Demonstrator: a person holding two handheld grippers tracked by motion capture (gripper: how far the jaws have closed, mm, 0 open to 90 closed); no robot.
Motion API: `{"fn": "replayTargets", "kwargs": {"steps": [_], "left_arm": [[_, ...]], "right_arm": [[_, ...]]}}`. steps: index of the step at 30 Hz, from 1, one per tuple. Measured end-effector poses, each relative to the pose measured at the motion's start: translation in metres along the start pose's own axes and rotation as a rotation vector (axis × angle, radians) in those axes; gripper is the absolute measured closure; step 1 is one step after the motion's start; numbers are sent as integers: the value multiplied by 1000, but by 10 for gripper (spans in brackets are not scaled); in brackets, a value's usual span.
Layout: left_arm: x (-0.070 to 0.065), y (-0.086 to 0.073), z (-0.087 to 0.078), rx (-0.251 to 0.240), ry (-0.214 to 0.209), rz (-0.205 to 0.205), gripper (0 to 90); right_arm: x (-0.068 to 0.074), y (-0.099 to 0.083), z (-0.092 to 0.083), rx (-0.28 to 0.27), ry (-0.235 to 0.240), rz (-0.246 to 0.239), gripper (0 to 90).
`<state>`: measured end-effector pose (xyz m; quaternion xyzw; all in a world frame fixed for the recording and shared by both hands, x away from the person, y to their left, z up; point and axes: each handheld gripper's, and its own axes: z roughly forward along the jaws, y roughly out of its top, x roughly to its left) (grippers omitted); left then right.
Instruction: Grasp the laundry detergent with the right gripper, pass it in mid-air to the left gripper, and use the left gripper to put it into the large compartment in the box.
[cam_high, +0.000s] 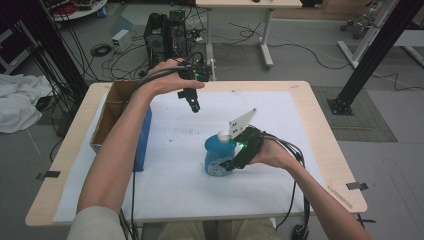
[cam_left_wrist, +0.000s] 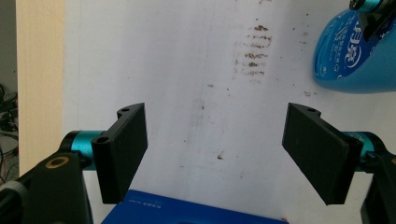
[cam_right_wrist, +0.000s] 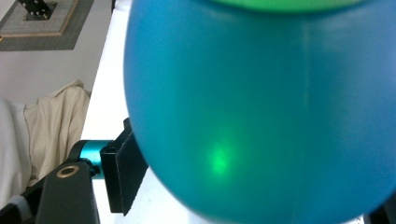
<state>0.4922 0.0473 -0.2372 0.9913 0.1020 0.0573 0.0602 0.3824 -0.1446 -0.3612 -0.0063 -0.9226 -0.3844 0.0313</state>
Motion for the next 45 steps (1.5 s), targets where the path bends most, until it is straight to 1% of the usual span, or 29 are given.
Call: {"fn": "replayTargets", "kwargs": {"steps": [1, 3, 4, 10, 11, 12, 13, 15, 16, 18, 20, 21, 22, 24, 25, 26, 28, 29, 31, 32, 33, 35, 36, 38, 42, 43, 44, 45], "left_arm": [[-1, 1, 0, 3, 3, 6, 225], [-1, 1, 0, 3, 3, 6, 225], [-1, 1, 0, 3, 0, 7, 225], [-1, 1, 0, 1, -1, 5, 225], [-1, 1, 0, 3, 3, 6, 226], [-1, 1, 0, 3, 1, 5, 225], [-1, 1, 0, 3, 1, 5, 225], [-1, 1, 0, 2, 2, 5, 225], [-1, 1, 0, 2, 1, 5, 225], [-2, 1, 0, -1, 4, 6, 225], [-2, 1, 0, 2, 3, 7, 225], [-2, 1, -1, -1, 4, 6, 225], [-2, 1, -1, 0, 4, 7, 225], [-1, 1, 0, 3, -2, 7, 226], [-2, 1, -1, 1, 4, 9, 225], [-2, 1, -1, 1, 3, 9, 225], [-3, 1, -1, 0, 1, 8, 225], [-3, 1, -1, 0, 1, 8, 225], [-3, 1, -1, -1, 2, 7, 225], [-3, 2, -1, -4, 5, 8, 225], [-3, 2, -1, -3, 5, 9, 225], [-3, 2, -1, -7, 7, 8, 225], [-4, 2, -1, -7, 7, 8, 225], [-4, 2, -1, -5, 6, 9, 225], [-4, 1, -2, -10, 9, 8, 225], [-4, 2, -2, -5, 6, 9, 225], [-4, 1, -2, -8, 9, 9, 225], [-4, 2, -2, -4, 6, 10, 225]], "right_arm": [[1, 1, -1, 0, 4, 6, 235], [0, 1, -1, -3, 6, -3, 239], [0, -1, 0, -5, -1, 7, 240], [0, -3, 1, -15, 1, 9, 259], [0, -3, 2, -15, 1, 4, 270], [0, -1, 0, -3, 0, 13, 271], [0, -2, 0, -6, -6, 5, 274], [0, -3, 1, -23, 2, 8, 280], [0, -1, 0, -4, -1, 5, 290], [0, -2, 1, -7, -4, 11, 297], [0, -4, 0, -36, -1, 1, 315], [-1, -3, 1, -25, 3, 6, 316], [-1, -4, 0, -38, -2, 2, 317], [-1, -4, 1, -34, 0, 2, 317], [0, -3, 2, -14, 1, 5, 318], [-1, -4, 1, -33, 1, 2, 320], [0, -3, 1, -23, 2, 8, 327], [-1, -5, 2, -37, -4, 1, 329], [-1, -6, 2, -40, -5, 10, 340], [-1, -5, 1, -30, -1, 2, 346], [-1, -6, 2, -40, -6, 9, 352], [0, -4, 0, -36, -1, 0, 369], [-2, -7, 2, -45, -7, 2, 375], [-2, -7, 2, -47, -13, 2, 385], [-2, -8, 1, -45, -13, 3, 410], [-3, -9, 2, -44, -22, 8, 414], [-2, -8, 2, -48, -16, 5, 414], [-3, -9, 2, -44, -21, 7, 414]]}}
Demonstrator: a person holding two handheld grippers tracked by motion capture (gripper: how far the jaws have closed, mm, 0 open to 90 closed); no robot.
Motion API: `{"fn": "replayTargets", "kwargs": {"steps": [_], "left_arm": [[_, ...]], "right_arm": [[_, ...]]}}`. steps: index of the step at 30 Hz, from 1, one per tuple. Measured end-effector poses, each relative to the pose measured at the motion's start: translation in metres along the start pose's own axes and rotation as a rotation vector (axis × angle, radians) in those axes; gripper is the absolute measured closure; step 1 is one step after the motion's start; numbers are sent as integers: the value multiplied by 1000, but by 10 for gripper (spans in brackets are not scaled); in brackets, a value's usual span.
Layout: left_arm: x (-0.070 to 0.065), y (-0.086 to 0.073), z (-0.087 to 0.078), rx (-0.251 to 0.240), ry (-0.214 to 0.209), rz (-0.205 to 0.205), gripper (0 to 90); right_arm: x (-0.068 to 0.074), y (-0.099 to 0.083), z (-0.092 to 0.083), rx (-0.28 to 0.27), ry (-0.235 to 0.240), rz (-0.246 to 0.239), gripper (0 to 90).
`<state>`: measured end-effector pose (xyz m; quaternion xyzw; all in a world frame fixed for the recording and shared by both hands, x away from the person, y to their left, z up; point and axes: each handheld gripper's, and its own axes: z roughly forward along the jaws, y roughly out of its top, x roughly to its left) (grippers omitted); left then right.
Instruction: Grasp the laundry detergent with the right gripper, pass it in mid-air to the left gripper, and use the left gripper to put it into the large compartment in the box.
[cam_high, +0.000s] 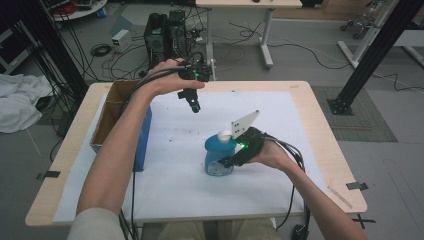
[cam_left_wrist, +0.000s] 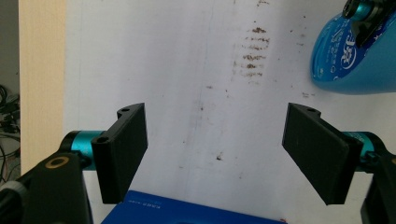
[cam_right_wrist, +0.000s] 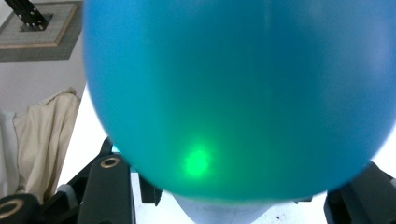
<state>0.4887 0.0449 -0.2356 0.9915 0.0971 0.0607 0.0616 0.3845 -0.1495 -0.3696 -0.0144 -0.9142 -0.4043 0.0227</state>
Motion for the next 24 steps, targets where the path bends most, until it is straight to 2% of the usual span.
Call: {"fn": "replayTargets", "kwargs": {"steps": [3, 4, 5, 7, 9, 10, 11, 14, 15, 16, 17, 20, 21, 22, 23, 24], "left_arm": [[2, -1, 1, 3, -2, -3, 225], [-1, -2, -1, -5, 3, -4, 226], [0, -1, -1, -3, 1, -3, 225], [-1, -2, -1, -10, 3, -5, 225], [0, 0, 0, -1, 1, 0, 225], [-1, -2, -1, -7, 1, -5, 225], [-2, -2, -3, -13, 2, -3, 225], [-3, -3, -4, -19, 3, -4, 225], [0, -1, -1, -3, 4, -2, 225], [-3, -3, -4, -18, 4, -4, 225], [-3, -3, -4, -21, 3, -4, 225], [-3, -4, -6, -23, 5, -1, 225], [-1, -2, -1, -8, 2, -5, 225], [-4, -5, -7, -24, 6, -2, 225], [-4, -5, -7, -24, 6, -2, 225], [-4, -5, -7, -25, 5, -3, 225]], "right_arm": [[-1, -1, 1, -8, 5, 13, 415], [2, 6, -2, 7, 19, -7, 418], [-1, -1, 1, -5, 5, 17, 420], [-1, -1, 1, -3, -3, 1, 428], [-1, -2, 1, -9, 2, 14, 437], [0, 0, 0, 2, 2, 2, 441], [-1, -2, 1, -10, 5, 14, 445], [0, -2, 0, -22, -9, -10, 456], [0, -2, 0, -23, -12, -10, 459], [-1, -1, 1, -4, 5, 18, 460], [0, -2, 0, -22, -11, -10, 462], [1, -2, 1, -24, -17, -20, 466], [2, -3, 0, -25, -19, -27, 468], [-1, -2, 1, -10, 4, 13, 468], [2, -3, 0, -27, -19, -31, 470], [2, -3, 0, -25, -19, -33, 470]]}}
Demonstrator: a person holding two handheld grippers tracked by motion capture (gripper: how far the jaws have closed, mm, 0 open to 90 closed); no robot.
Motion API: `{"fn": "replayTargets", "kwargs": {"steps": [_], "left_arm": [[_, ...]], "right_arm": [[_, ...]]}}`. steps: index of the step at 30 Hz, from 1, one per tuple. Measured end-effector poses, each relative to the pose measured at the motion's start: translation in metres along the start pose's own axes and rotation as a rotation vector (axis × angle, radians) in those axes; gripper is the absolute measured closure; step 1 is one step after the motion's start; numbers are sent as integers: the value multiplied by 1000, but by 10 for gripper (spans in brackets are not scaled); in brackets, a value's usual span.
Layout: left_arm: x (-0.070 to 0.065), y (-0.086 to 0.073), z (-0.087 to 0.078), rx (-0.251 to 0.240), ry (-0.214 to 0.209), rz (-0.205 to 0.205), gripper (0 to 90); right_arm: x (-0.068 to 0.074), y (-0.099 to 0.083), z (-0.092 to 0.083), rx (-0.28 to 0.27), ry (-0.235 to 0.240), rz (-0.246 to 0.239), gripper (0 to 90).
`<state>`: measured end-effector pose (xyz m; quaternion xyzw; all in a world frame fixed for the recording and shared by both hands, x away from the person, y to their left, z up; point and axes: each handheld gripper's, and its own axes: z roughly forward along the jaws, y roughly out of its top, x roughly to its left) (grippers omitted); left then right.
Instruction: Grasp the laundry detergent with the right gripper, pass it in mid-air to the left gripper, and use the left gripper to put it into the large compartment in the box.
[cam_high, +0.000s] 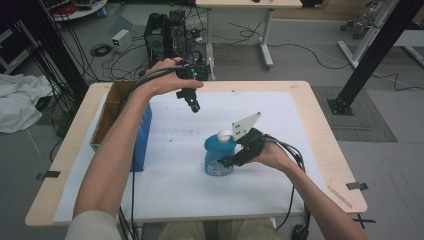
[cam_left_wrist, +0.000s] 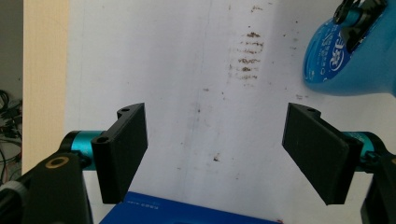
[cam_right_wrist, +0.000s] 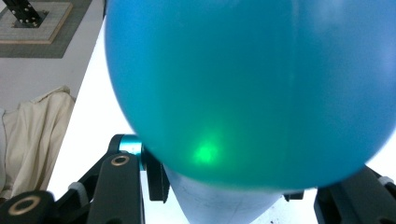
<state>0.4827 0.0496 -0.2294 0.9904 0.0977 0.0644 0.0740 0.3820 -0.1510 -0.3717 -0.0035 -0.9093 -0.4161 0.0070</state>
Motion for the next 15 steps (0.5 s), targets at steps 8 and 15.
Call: {"fn": "replayTargets", "kwargs": {"steps": [8, 15], "left_arm": [[0, 0, 0, -1, 1, 1, 225], [-7, -1, -14, -61, -13, 11, 225]], "right_arm": [[-1, 2, -3, -2, -12, 3, 470], [-12, 8, -19, -31, -28, 10, 470]]}}
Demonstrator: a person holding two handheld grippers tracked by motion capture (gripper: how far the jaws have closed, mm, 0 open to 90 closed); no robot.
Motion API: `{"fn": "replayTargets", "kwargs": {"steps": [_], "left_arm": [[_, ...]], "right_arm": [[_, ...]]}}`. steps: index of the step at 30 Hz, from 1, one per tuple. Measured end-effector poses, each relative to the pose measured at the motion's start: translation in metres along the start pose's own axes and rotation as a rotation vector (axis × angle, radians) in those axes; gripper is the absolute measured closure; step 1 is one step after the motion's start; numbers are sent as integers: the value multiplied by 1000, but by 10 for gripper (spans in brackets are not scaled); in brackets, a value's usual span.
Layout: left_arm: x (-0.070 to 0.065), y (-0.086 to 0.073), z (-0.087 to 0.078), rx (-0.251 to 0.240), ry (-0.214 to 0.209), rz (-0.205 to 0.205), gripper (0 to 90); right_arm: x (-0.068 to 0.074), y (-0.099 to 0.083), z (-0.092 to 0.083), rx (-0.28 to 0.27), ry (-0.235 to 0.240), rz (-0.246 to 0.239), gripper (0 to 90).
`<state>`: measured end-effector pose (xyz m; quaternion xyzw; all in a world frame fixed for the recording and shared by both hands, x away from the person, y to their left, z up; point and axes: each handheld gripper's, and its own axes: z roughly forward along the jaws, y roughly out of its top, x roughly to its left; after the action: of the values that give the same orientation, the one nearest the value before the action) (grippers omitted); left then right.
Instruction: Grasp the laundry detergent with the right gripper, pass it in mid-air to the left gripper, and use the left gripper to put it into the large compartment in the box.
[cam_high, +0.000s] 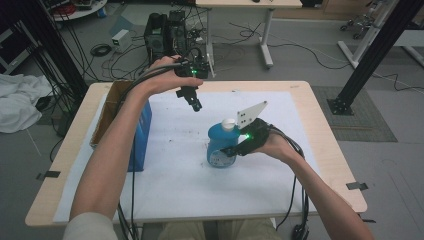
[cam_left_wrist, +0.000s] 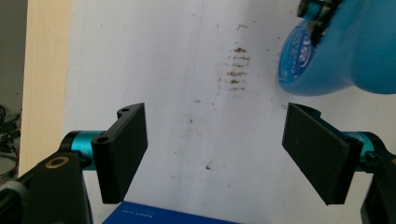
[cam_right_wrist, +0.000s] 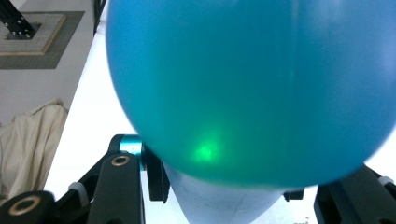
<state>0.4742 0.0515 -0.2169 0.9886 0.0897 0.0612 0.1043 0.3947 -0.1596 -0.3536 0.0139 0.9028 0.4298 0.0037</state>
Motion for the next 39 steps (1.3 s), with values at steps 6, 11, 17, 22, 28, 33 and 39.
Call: {"fn": "replayTargets", "kwargs": {"steps": [6, 11, 17, 22, 28, 33, 39], "left_arm": [[-1, 0, -1, -6, -3, 1, 225], [-16, 6, -22, -68, -29, 42, 225], [-28, 11, -31, -92, -47, 76, 226], [-15, 6, -22, -66, -26, 42, 225], [-44, 20, -33, -114, -65, 103, 225], [-47, 23, -30, -122, -83, 106, 225], [-50, 25, -25, -125, -91, 115, 225]], "right_arm": [[-12, 5, -7, 3, -2, 2, 469], [-18, 8, -7, 6, 6, 0, 469], [-20, 9, -7, 1, 6, 0, 468], [-27, 16, -9, 2, 0, -1, 468], [-23, 11, -8, -1, 4, 1, 468], [-32, 25, -10, -11, -3, -6, 468], [-33, 26, -10, -11, -5, -11, 468]]}}
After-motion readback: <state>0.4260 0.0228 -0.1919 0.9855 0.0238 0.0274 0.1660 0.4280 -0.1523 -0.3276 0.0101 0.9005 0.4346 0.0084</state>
